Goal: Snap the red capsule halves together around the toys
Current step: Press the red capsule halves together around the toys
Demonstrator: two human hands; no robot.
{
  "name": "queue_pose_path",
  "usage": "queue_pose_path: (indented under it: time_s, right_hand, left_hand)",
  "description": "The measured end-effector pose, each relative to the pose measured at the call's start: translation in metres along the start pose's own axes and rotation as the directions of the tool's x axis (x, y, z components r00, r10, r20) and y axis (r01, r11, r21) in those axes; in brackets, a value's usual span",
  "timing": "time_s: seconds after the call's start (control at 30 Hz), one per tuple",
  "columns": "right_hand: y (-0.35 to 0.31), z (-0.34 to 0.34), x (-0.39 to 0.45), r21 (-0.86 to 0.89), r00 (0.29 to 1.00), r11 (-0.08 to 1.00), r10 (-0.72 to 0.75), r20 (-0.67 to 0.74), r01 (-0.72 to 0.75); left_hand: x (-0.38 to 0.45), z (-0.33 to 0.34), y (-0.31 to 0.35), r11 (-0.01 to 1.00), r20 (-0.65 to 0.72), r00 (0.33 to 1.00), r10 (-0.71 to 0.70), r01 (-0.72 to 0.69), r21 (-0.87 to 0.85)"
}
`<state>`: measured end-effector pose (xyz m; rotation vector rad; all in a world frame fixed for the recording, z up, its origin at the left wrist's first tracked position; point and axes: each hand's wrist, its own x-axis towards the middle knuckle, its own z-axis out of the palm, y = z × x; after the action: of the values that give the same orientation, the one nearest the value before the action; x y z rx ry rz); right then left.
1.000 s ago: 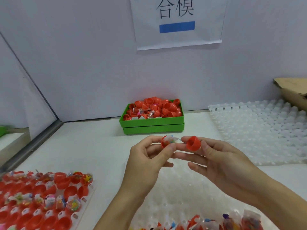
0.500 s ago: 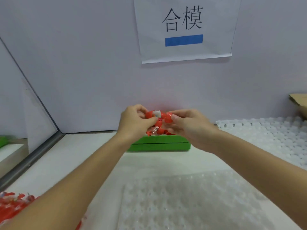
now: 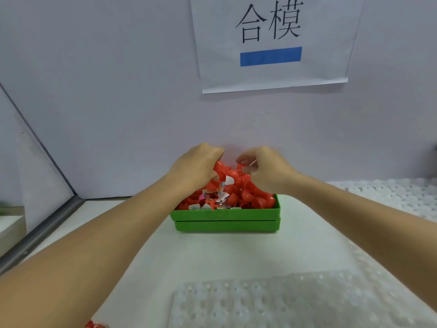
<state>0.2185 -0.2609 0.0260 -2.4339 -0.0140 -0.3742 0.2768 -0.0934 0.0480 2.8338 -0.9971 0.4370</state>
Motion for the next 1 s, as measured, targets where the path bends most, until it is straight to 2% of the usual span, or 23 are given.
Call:
queue_pose_path:
  time_s: [0.07,0.17,0.2,0.27,0.33,0.37,0.4,0.47,0.57,0.63,0.73,0.83,0.9,0.93,1.0]
  right_hand:
    - [0.002,0.003,0.001,0.036,0.995,0.998,-0.048,-0.087,0.051]
    - [0.002,0.008,-0.001,0.082,0.979,0.991,-0.087,-0.186,0.103]
    - [0.002,0.010,-0.002,0.086,0.978,0.991,-0.082,-0.189,0.100]
    - [0.004,0.013,-0.004,0.060,0.991,0.997,-0.048,-0.124,0.056]
    - [0.005,0.015,-0.008,0.012,0.999,1.000,-0.003,-0.037,0.003]
    - [0.004,0.015,-0.010,0.000,1.000,1.000,0.010,-0.024,-0.010]
    - [0.004,0.014,-0.013,0.001,0.999,1.000,0.013,-0.032,-0.013]
    - [0.001,0.009,-0.021,0.021,0.997,1.000,0.015,-0.076,-0.013]
    - [-0.001,-0.001,-0.040,0.041,0.991,0.999,0.010,-0.136,-0.004]
    - [-0.001,-0.010,-0.057,0.046,0.983,0.999,-0.009,-0.183,0.018]
    - [0.000,-0.024,-0.096,0.117,0.975,0.992,-0.029,-0.223,0.056]
    - [0.005,-0.040,-0.144,0.164,0.987,0.984,-0.041,-0.157,0.066]
    - [0.014,-0.049,-0.177,0.139,0.998,0.990,-0.027,-0.058,0.035]
    - [0.020,-0.054,-0.194,0.126,1.000,0.992,-0.007,-0.025,0.010]
    - [0.034,-0.060,-0.226,0.093,0.999,0.995,0.047,-0.012,-0.045]
  left_hand:
    - [-0.002,-0.002,-0.006,0.999,-0.074,0.997,-0.027,0.024,-0.035]
    - [-0.014,-0.001,-0.014,0.918,-0.214,0.934,-0.285,0.202,-0.342]
    - [-0.020,0.000,-0.017,0.863,-0.199,0.903,-0.381,0.271,-0.426]
    - [-0.032,0.009,-0.025,0.765,-0.038,0.871,-0.490,0.409,-0.498]
    - [-0.045,0.017,-0.030,0.721,0.156,0.857,-0.491,0.500,-0.479]
    - [-0.051,0.020,-0.032,0.722,0.201,0.857,-0.474,0.509,-0.468]
    - [-0.056,0.023,-0.033,0.730,0.206,0.865,-0.457,0.498,-0.468]
    - [-0.066,0.023,-0.031,0.759,0.125,0.895,-0.428,0.431,-0.488]
    - [-0.083,0.013,-0.020,0.776,0.034,0.906,-0.422,0.381,-0.503]
    - [-0.096,0.006,-0.012,0.771,0.024,0.902,-0.432,0.383,-0.509]
    - [-0.122,-0.005,0.009,0.713,0.023,0.929,-0.369,0.299,-0.634]
    - [-0.154,-0.012,0.031,0.660,0.111,0.966,-0.232,0.240,-0.712]
    - [-0.177,-0.010,0.041,0.718,0.156,0.968,-0.195,0.249,-0.650]
    - [-0.190,-0.007,0.044,0.750,0.152,0.962,-0.228,0.273,-0.603]
    - [-0.215,0.000,0.048,0.775,0.130,0.915,-0.381,0.393,-0.494]
